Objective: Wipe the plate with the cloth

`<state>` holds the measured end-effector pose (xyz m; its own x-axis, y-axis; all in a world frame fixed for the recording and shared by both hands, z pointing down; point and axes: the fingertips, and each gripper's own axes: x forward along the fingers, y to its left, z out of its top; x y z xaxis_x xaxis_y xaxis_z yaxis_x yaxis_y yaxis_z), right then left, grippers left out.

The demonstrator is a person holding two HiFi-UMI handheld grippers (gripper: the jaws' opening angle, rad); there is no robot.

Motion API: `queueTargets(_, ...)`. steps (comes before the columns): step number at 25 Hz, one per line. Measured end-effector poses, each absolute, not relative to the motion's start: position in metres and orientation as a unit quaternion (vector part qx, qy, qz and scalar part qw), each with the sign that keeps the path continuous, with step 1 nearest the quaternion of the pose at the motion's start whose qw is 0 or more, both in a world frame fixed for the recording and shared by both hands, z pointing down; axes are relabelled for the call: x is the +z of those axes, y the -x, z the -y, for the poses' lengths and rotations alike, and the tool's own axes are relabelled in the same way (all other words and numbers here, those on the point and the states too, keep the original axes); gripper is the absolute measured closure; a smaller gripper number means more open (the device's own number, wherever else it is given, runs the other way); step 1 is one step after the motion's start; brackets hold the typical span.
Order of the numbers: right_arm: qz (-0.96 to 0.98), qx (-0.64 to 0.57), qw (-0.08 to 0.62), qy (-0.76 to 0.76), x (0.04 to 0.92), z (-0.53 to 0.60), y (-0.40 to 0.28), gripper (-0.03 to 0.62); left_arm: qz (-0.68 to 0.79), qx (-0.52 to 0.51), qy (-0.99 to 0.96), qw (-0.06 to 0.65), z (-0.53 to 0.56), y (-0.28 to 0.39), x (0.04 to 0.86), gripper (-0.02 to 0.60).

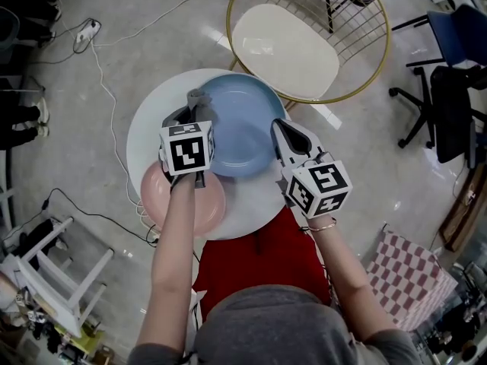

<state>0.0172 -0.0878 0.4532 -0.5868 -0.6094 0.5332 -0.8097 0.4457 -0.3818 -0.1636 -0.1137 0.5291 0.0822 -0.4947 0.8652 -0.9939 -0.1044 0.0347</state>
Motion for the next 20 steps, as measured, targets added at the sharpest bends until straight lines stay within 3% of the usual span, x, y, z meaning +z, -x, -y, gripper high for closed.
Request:
queueTargets(7, 0.831, 0.298, 0.152, -0.445, 0.437, 0.082, -0.031, 0.565, 0.573, 0.341, -0.659, 0.348, 0.088, 0.169, 0.509, 0.548)
queueTargets(13, 0.817, 0.3, 0.135, -0.474, 0.43, 0.075, -0.053, 0.565, 0.486, 0.306, -0.73, 0.372, 0.095, 0.092, 0.497, 0.548)
queueTargets(20, 0.797, 0.315, 0.115, -0.502, 0.428, 0.065, -0.086, 0.565, 0.372, 0.338, -0.778, 0.376, 0.089, -0.002, 0.51, 0.548)
